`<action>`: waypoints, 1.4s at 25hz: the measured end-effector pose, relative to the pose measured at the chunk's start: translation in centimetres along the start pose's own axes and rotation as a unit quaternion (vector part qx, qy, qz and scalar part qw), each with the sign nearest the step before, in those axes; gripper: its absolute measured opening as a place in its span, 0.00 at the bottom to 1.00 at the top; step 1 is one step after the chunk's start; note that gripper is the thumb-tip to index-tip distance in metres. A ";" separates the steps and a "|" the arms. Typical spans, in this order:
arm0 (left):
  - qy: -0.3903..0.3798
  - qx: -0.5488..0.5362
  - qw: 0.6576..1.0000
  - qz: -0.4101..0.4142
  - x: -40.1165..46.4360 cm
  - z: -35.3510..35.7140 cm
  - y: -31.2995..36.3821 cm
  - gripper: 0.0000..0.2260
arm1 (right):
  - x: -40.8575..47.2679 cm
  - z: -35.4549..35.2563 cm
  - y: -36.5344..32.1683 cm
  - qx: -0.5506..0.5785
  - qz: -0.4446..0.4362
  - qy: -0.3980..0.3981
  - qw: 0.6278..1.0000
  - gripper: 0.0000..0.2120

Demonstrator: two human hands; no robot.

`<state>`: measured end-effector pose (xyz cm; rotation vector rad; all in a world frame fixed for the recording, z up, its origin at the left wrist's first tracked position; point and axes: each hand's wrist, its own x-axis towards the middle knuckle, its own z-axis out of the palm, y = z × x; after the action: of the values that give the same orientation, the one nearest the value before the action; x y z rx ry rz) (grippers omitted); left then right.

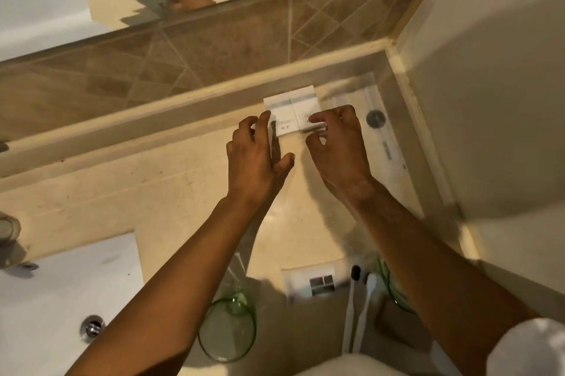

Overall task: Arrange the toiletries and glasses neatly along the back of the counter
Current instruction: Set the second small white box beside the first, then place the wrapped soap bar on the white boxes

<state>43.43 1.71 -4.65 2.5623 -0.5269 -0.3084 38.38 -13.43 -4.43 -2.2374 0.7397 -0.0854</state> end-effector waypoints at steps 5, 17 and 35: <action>0.013 -0.014 0.999 0.043 -5.3 -2.5 0.5 0.21 | -7.2 -1.7 -0.5 -0.011 -0.047 -0.024 0.999 0.11; -0.047 -0.082 0.994 0.055 -20.3 -2.3 7.3 0.08 | -20.7 -13.5 4.2 0.046 -0.042 0.142 0.988 0.09; -0.272 -0.136 0.952 -0.036 -27.9 6.6 12.7 0.10 | -33.0 -9.3 16.1 0.106 0.306 0.019 0.946 0.22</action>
<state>12.40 0.50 -0.46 2.2132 -0.5379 -1.0557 0.62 -10.62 -3.62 -1.7227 1.3453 0.0933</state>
